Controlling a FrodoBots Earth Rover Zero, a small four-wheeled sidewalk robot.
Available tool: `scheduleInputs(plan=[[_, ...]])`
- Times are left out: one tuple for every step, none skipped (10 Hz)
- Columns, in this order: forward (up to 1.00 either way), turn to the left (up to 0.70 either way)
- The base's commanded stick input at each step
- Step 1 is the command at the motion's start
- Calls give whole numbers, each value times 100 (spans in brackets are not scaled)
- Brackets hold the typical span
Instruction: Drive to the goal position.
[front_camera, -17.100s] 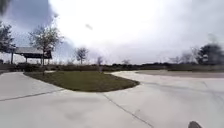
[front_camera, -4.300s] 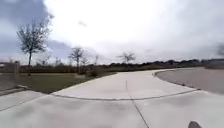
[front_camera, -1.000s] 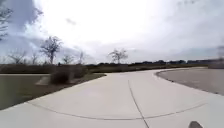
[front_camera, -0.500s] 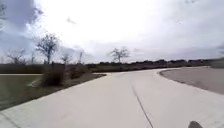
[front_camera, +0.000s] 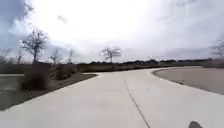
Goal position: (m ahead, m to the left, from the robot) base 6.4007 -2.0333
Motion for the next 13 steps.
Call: scheduleInputs(plan=[[100, 0], [100, 0], [100, 0], [100, 0], [100, 0], [100, 0], [100, 0], [100, 0], [100, 0], [100, 0], [100, 0], [100, 0], [100, -3]])
